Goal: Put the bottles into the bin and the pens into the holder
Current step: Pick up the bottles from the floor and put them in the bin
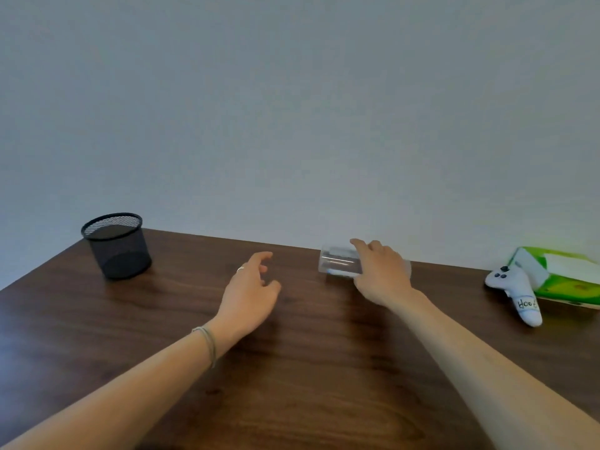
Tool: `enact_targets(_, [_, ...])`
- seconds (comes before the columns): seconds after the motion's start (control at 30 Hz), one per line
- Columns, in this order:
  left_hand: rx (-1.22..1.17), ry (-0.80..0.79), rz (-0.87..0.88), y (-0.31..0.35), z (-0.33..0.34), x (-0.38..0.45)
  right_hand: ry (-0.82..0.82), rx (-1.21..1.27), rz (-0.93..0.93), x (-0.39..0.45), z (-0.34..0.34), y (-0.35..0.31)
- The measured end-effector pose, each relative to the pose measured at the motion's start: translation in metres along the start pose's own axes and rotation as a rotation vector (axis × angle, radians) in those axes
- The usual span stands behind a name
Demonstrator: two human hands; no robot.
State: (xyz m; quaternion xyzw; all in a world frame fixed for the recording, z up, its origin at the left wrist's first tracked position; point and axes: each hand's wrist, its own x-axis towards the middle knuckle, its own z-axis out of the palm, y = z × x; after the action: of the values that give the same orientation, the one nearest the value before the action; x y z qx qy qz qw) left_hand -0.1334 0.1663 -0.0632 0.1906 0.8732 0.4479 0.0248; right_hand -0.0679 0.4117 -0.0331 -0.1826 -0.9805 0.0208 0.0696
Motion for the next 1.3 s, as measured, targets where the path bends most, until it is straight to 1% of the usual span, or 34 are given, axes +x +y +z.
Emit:
enact_targets(0.07, [0.006, 0.006, -0.008, -0.001, -0.007, -0.008, 0.006, -0.028, -0.03, -0.009, -0.001, -0.01])
enact_targets(0.1, [0.01, 0.015, -0.011, -0.001, -0.011, -0.013, 0.015, -0.004, -0.048, -0.014, -0.003, -0.017])
enact_targets(0.2, [0.011, 0.049, -0.027, 0.001, -0.031, -0.034, 0.053, 0.143, -0.093, -0.037, -0.015, -0.047])
enact_targets(0.33, [0.005, 0.119, -0.057, 0.003, -0.072, -0.078, 0.117, 0.308, -0.178, -0.082, -0.045, -0.106])
enact_targets(0.47, [0.005, 0.22, -0.104, -0.001, -0.129, -0.143, 0.167, 0.457, -0.306, -0.14, -0.08, -0.173])
enact_targets(0.57, [0.035, 0.326, -0.136, -0.014, -0.179, -0.203, 0.188, 0.544, -0.425, -0.187, -0.1, -0.226])
enact_targets(0.63, [0.045, 0.411, -0.17, -0.028, -0.213, -0.245, 0.174, 0.61, -0.515, -0.22, -0.11, -0.264])
enact_targets(0.73, [0.033, 0.526, -0.227, -0.055, -0.255, -0.308, 0.122, 0.679, -0.662, -0.272, -0.117, -0.321])
enact_targets(0.8, [0.035, 0.595, -0.268, -0.074, -0.278, -0.35, 0.05, 0.763, -0.751, -0.308, -0.113, -0.357])
enact_targets(0.87, [0.026, 0.65, -0.309, -0.091, -0.293, -0.39, -0.021, 0.838, -0.801, -0.342, -0.104, -0.387])
enact_targets(0.97, [0.03, 0.687, -0.401, -0.123, -0.304, -0.449, -0.131, 0.869, -0.87, -0.391, -0.079, -0.422])
enact_targets(1.13, [0.012, 0.711, -0.548, -0.176, -0.31, -0.534, -0.305, 0.865, -0.945, -0.451, -0.032, -0.465])
enact_targets(1.3, [-0.048, 0.747, -0.645, -0.238, -0.309, -0.597, -0.433, 0.826, -0.933, -0.494, 0.025, -0.52])
